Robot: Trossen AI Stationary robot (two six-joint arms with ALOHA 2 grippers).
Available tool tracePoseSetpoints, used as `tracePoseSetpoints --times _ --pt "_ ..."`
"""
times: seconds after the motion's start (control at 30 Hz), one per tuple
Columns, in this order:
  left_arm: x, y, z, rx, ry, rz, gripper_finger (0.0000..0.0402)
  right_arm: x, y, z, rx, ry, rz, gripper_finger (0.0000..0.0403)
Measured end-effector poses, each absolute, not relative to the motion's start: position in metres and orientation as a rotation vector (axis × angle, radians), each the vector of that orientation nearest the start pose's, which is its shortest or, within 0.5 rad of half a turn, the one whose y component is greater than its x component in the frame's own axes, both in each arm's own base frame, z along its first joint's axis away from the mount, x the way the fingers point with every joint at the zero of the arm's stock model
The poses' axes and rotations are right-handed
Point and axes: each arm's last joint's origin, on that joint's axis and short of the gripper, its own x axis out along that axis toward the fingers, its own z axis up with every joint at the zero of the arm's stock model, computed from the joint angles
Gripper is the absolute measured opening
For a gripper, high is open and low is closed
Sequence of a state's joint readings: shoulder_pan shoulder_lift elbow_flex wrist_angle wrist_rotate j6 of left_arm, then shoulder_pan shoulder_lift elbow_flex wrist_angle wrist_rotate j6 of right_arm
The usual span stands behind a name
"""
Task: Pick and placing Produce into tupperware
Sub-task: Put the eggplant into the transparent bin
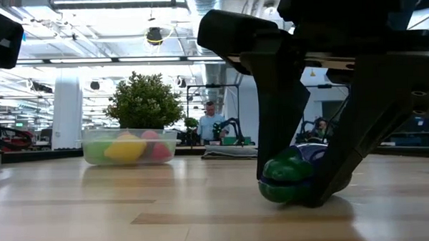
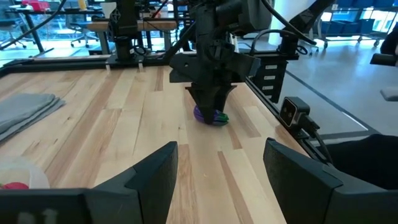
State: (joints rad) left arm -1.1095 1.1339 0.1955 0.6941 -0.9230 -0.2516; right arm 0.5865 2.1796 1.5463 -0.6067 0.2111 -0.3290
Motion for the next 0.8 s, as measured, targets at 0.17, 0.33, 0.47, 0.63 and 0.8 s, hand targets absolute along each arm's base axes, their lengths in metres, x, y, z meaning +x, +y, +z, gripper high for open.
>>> tracePoseSetpoints --times 0.17,0.33,0.47,0.63,0.8 --pt "0.103 -0.155 0.160 -0.043 0.151 -0.168 0.0226 0.365 0.235 0.135 -0.782 1.128 0.490 0.0161" --pt "0.103 -0.155 0.160 -0.043 0.151 -0.168 0.0226 0.367 0.232 0.144 -0.838 1.166 0.434 0.0155" --pt "0.103 -0.155 0.160 -0.043 0.151 -0.168 0.0226 0.368 0.232 0.152 -0.866 1.181 0.407 0.0160" --pt "0.103 -0.155 0.160 -0.043 0.151 -0.168 0.0226 0.369 0.230 0.161 -0.905 1.197 0.363 0.0161" --pt "0.103 -0.155 0.160 -0.043 0.151 -0.168 0.0226 0.374 0.222 0.172 -0.939 1.219 0.304 0.0153"
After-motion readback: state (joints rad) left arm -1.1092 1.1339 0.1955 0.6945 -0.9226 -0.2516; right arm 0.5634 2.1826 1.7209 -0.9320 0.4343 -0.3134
